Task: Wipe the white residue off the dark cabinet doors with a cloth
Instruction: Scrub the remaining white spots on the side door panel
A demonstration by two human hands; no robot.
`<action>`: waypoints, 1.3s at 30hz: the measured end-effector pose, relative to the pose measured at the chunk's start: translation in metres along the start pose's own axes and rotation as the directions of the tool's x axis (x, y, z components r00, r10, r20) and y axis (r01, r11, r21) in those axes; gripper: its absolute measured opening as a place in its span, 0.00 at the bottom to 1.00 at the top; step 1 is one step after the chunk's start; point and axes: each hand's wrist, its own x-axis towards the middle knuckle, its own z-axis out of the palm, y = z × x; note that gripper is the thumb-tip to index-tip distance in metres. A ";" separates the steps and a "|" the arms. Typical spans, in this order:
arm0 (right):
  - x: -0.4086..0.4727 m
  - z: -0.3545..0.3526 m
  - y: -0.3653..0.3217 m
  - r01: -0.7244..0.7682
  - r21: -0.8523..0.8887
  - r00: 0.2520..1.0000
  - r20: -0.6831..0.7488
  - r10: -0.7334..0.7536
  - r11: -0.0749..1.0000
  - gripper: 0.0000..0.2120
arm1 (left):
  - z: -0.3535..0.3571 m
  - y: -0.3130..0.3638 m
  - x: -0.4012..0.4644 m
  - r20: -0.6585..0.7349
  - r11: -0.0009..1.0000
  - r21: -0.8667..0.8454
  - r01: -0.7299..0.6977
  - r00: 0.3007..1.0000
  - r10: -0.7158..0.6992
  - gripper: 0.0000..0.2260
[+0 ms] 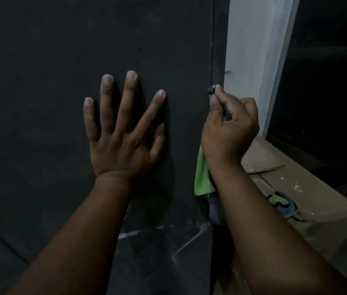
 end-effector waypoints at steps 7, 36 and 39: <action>-0.070 -0.029 0.037 -0.153 0.032 0.988 0.000 0.153 0.988 0.12 | 0.002 -0.001 -0.001 -0.015 1.000 -0.001 0.010 1.000 -0.010 0.28; -0.058 -0.038 0.060 0.061 -0.058 0.989 0.136 -0.052 0.996 0.08 | 0.001 0.000 -0.002 -0.008 1.000 0.000 0.021 1.000 -0.021 0.27; -0.054 -0.029 0.058 0.058 -0.014 0.994 0.089 -0.057 0.998 0.09 | 0.000 0.000 -0.002 -0.009 1.000 0.003 0.029 1.000 -0.029 0.27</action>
